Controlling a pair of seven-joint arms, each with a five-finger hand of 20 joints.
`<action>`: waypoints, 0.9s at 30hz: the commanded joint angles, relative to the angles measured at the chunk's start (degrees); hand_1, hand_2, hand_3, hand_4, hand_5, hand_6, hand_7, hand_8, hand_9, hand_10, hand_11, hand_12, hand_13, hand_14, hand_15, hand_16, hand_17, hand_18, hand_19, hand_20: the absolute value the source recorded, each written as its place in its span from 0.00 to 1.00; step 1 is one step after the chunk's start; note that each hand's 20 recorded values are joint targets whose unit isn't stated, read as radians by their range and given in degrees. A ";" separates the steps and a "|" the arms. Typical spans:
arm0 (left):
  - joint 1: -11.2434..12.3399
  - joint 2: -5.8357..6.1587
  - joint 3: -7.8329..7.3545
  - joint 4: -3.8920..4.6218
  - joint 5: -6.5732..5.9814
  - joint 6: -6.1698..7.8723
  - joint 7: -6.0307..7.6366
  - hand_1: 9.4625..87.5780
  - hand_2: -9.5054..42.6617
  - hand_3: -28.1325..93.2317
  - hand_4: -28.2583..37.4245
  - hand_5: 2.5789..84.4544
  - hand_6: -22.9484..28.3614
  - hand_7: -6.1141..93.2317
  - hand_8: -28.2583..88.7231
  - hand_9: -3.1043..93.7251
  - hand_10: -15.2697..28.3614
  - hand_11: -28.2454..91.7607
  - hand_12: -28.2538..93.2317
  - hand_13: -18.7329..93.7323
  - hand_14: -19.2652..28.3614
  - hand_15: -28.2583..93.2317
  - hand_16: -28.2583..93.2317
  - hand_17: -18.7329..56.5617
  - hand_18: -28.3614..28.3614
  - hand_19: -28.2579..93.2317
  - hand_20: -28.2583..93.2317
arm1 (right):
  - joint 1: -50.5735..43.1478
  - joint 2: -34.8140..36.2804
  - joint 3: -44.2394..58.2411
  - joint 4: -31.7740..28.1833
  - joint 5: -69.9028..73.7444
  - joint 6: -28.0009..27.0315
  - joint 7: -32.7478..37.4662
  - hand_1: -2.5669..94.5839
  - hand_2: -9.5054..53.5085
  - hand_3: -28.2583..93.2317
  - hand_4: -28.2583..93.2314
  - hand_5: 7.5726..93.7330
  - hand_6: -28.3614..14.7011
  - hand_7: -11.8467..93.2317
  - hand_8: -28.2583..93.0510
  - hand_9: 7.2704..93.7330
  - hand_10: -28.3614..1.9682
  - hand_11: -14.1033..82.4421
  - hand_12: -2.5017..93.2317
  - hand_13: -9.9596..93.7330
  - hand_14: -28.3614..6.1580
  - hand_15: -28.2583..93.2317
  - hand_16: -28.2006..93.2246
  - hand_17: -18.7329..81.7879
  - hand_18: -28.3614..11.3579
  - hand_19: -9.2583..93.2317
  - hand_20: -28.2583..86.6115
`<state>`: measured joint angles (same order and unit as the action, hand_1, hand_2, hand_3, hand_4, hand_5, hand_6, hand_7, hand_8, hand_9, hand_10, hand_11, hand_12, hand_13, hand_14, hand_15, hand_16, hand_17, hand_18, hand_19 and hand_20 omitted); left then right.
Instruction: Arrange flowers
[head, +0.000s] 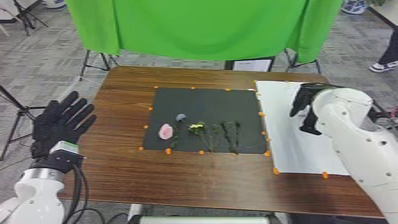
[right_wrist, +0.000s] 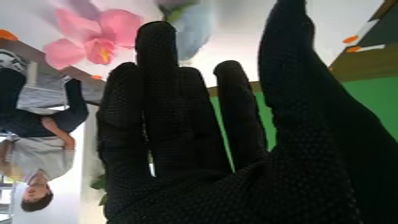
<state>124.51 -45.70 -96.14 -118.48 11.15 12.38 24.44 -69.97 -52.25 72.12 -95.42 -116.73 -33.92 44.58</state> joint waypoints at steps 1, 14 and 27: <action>0.69 0.12 -0.37 -0.30 -0.11 0.22 0.02 0.24 0.39 0.82 0.00 0.46 0.64 0.17 0.19 0.37 0.72 0.39 0.35 0.36 0.75 0.50 0.20 0.15 0.77 0.50 0.32 | -1.21 0.49 -0.75 1.84 -3.63 -0.04 0.49 0.58 0.00 0.83 0.00 0.48 0.60 0.27 0.13 0.47 0.54 0.24 0.15 0.66 0.49 0.58 0.47 0.50 0.15 0.86 0.57; 0.15 -0.66 -0.93 0.27 1.74 -2.20 -2.09 0.23 0.40 0.82 0.00 0.45 0.64 0.16 0.19 0.36 0.72 0.38 0.35 0.35 0.75 0.49 0.20 0.15 0.77 0.49 0.32 | -4.86 0.91 -0.43 3.62 -4.90 9.73 -0.51 0.73 0.00 0.76 0.00 0.65 0.67 0.33 0.19 0.70 0.61 0.25 0.35 0.72 0.66 0.53 0.61 0.53 0.35 0.85 0.49; -0.14 -0.66 -0.78 0.39 1.75 -2.17 -2.41 0.23 0.40 0.82 0.00 0.45 0.64 0.17 0.19 0.36 0.72 0.38 0.35 0.35 0.75 0.49 0.20 0.15 0.77 0.49 0.32 | -6.55 1.87 -3.33 -3.45 -10.15 24.89 -3.43 0.71 0.00 0.78 0.00 0.78 0.70 0.39 0.23 0.89 0.68 0.25 0.47 0.80 0.63 0.56 0.64 0.58 0.24 0.85 0.61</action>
<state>124.61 -45.88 -97.04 -118.35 12.57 10.89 22.93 -75.91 -50.53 69.58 -93.60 -124.92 -16.54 42.48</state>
